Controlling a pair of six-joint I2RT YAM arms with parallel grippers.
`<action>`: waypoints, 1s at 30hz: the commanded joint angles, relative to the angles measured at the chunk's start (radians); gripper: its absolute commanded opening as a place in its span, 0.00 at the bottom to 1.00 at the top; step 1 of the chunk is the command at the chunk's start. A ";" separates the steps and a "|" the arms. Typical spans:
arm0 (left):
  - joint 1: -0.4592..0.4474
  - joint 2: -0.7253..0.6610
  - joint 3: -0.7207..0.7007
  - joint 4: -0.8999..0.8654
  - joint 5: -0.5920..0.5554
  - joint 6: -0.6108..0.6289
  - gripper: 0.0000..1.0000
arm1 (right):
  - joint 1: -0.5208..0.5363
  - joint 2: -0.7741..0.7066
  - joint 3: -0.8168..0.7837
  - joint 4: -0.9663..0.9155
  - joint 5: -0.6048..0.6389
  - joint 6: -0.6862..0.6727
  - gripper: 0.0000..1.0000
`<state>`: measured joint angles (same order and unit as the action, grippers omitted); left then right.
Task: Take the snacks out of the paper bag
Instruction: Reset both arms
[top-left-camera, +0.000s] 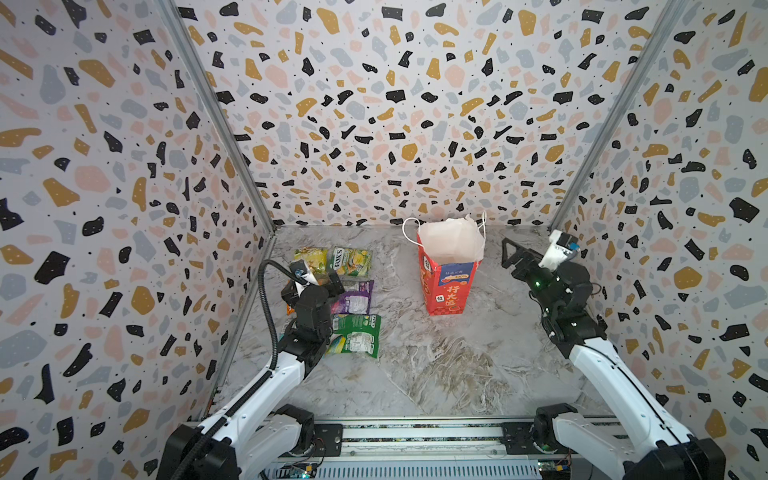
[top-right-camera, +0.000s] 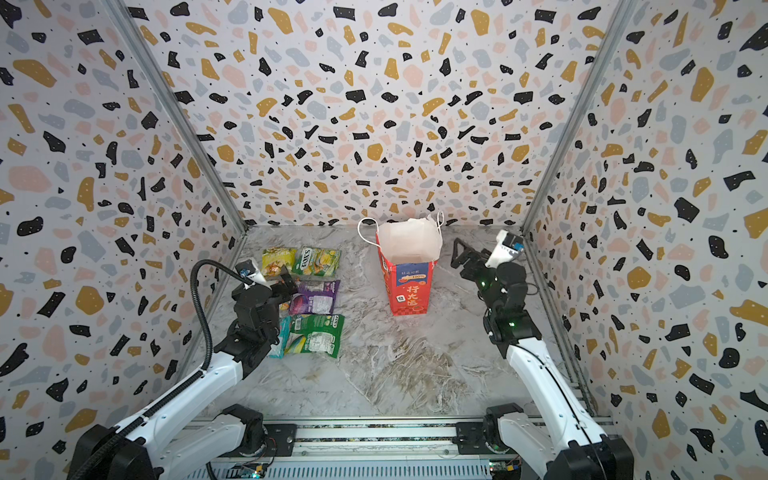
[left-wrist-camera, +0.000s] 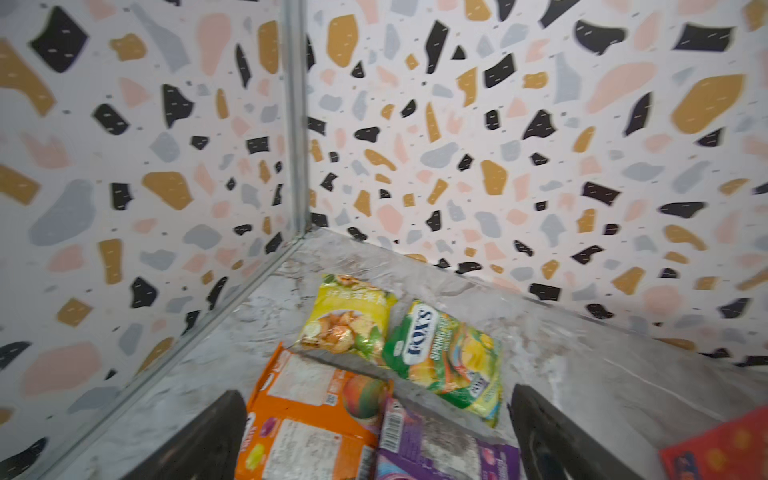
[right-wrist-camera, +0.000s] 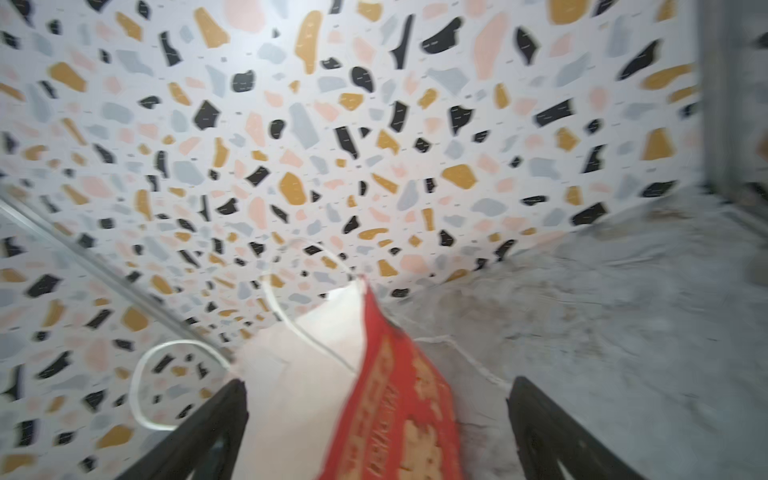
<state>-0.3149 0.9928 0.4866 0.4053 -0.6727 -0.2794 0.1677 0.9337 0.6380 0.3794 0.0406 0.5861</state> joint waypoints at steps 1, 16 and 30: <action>0.017 -0.019 -0.086 0.168 -0.130 0.022 1.00 | -0.007 -0.050 -0.159 0.227 0.232 -0.185 0.99; 0.086 0.234 -0.252 0.459 -0.196 0.116 1.00 | 0.019 0.173 -0.403 0.493 0.408 -0.432 0.99; 0.152 0.357 -0.401 0.874 0.187 0.205 1.00 | -0.036 0.350 -0.483 0.787 0.434 -0.472 0.99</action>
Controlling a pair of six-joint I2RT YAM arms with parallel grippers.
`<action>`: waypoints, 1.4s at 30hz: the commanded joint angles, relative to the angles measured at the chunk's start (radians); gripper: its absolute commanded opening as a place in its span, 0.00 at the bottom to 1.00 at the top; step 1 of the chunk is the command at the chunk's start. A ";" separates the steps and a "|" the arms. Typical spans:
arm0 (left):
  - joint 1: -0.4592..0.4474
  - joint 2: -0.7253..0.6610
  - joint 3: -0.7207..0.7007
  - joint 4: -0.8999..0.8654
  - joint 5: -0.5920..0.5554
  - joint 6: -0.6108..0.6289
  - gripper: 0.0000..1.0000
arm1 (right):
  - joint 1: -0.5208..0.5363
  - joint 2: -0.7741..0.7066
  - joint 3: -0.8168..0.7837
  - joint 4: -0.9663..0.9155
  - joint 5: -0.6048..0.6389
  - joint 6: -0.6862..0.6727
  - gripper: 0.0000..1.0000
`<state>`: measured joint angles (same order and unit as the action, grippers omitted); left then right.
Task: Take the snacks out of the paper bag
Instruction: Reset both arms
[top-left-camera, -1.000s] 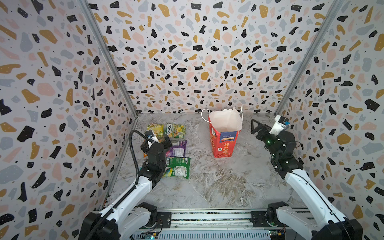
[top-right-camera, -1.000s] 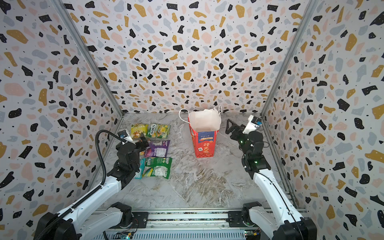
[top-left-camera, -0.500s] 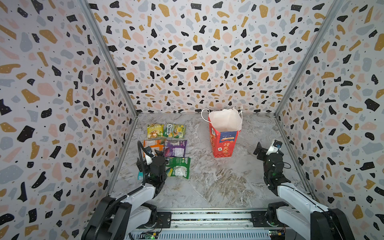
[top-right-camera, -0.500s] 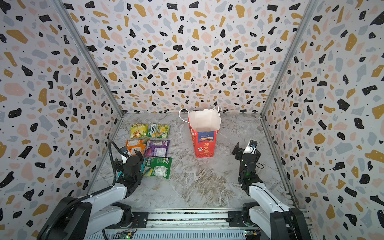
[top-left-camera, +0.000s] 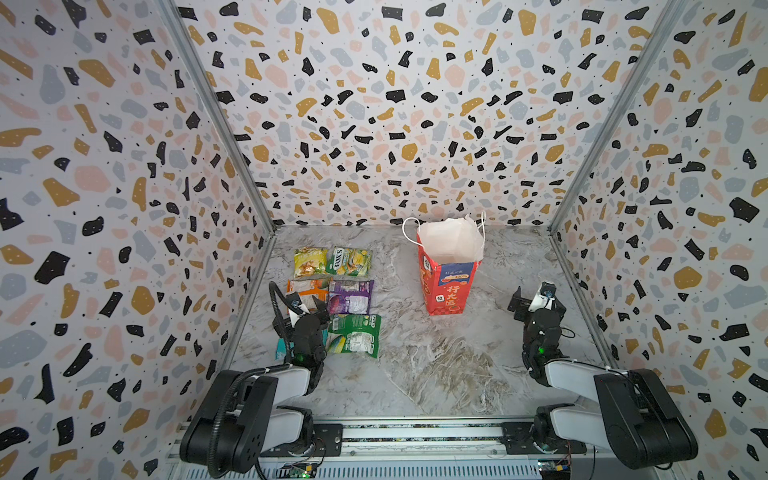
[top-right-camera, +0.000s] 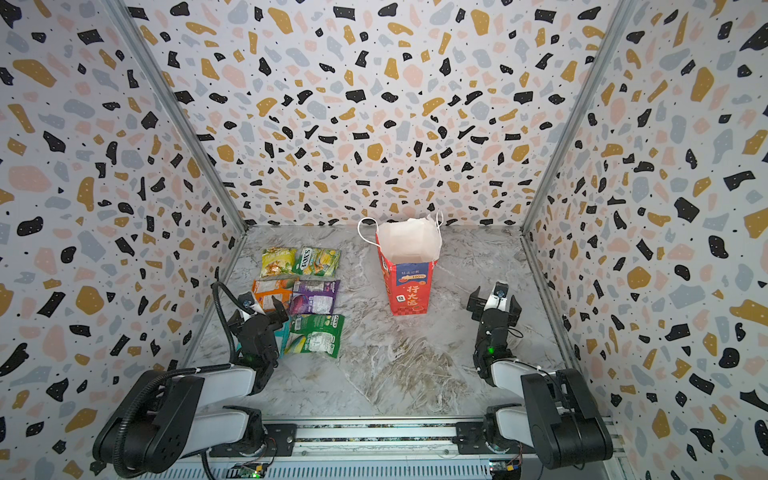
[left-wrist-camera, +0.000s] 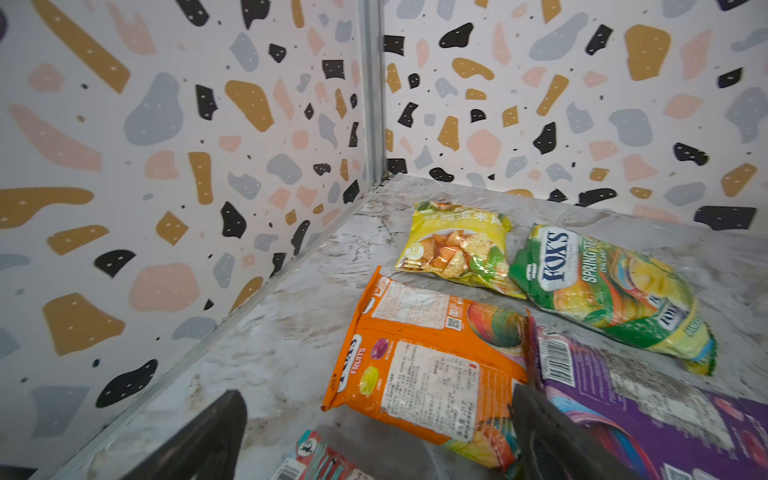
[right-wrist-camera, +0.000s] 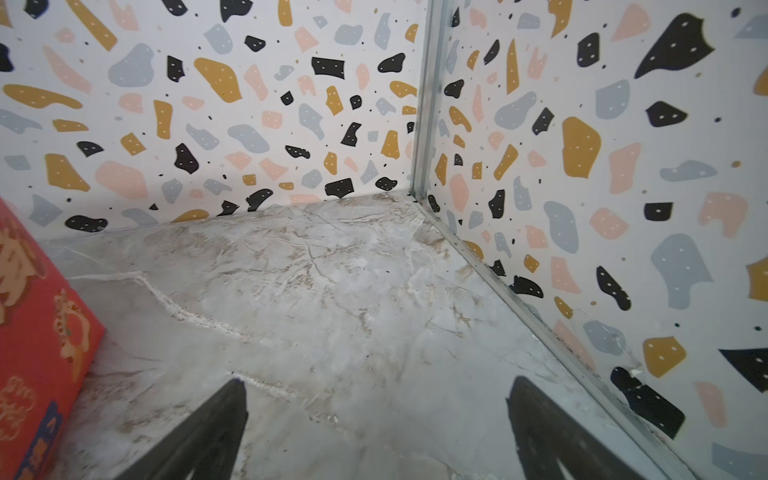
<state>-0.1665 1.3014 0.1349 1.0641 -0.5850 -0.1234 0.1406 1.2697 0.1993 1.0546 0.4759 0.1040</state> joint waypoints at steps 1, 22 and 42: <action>0.004 0.066 -0.076 0.291 0.105 0.052 1.00 | -0.009 0.026 -0.064 0.150 -0.010 0.008 0.99; 0.009 0.057 -0.006 0.143 0.140 0.071 1.00 | -0.068 0.218 0.011 0.178 -0.382 -0.084 0.99; 0.009 0.055 -0.007 0.145 0.141 0.070 1.00 | -0.047 0.216 0.009 0.182 -0.352 -0.100 0.99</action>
